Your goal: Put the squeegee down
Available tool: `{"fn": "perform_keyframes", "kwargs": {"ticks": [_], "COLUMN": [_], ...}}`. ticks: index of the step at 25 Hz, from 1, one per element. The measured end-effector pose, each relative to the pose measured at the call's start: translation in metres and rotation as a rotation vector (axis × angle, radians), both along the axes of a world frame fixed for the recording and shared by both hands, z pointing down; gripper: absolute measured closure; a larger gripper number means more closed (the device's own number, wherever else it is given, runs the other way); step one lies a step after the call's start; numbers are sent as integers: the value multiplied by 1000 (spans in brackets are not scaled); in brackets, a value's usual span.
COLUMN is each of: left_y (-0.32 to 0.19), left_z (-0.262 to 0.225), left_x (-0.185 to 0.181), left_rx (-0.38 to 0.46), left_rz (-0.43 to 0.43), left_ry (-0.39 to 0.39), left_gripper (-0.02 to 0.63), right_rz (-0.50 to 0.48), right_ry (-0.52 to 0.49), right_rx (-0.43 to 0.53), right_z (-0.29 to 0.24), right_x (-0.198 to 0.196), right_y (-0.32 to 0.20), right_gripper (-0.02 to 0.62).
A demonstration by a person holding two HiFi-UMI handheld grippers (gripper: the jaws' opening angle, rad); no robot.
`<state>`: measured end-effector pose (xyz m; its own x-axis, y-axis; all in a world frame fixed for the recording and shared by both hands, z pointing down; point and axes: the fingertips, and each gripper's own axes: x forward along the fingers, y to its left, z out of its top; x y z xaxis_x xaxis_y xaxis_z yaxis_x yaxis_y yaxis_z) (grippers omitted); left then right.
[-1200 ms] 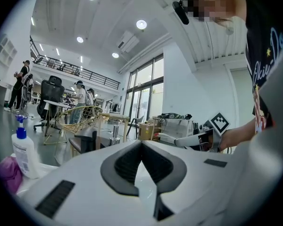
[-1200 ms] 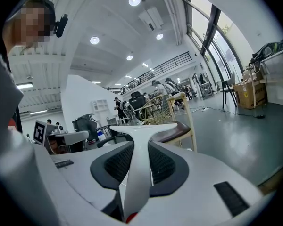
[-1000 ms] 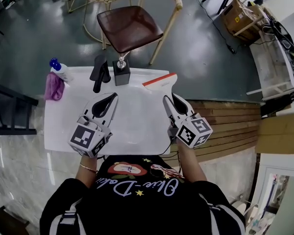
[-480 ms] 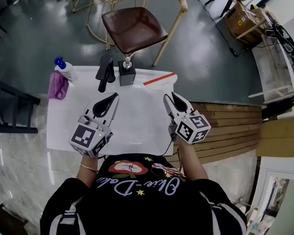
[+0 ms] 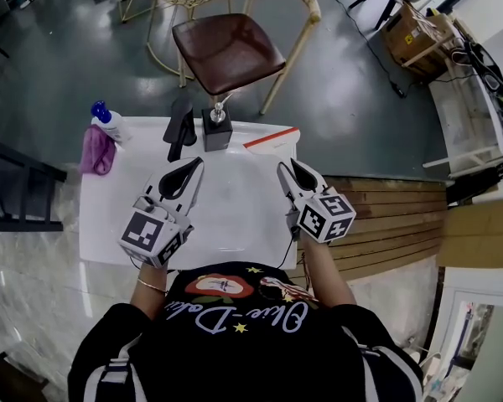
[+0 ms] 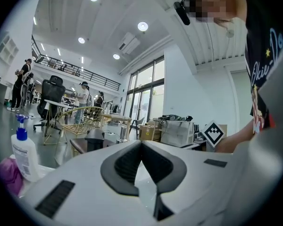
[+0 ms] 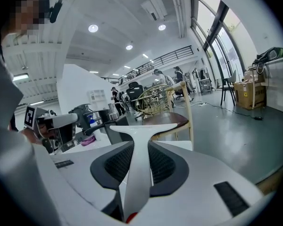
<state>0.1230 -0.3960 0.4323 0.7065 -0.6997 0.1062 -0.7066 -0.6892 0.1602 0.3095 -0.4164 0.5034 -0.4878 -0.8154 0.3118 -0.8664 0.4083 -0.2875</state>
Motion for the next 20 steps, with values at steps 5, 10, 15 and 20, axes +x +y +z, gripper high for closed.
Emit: {"fn": "perform_keyframes", "kwargs": {"ticks": [5,10,15,20], "left_y": [-4,-3,-4,-3], "left_z": [0,4,5,3], "left_x": [-1,-4,-8,-8], "left_rx": [-16,-34,-30,-27], "left_rz": [-13,-26,-34,-35], "left_ry": [-2,-5,2,1], "left_gripper": [600,600,601,601], "right_rz": [-9,-6,-14,-15], "right_ry": [18,18,37,65], "right_rx": [-16,-33,-50,-71], "right_z": [8,17,29,39], "right_x": [-2,-3,-6,-5], "right_y": [-5,-11,-16,-18], "right_gripper": [488,486,488,488]}}
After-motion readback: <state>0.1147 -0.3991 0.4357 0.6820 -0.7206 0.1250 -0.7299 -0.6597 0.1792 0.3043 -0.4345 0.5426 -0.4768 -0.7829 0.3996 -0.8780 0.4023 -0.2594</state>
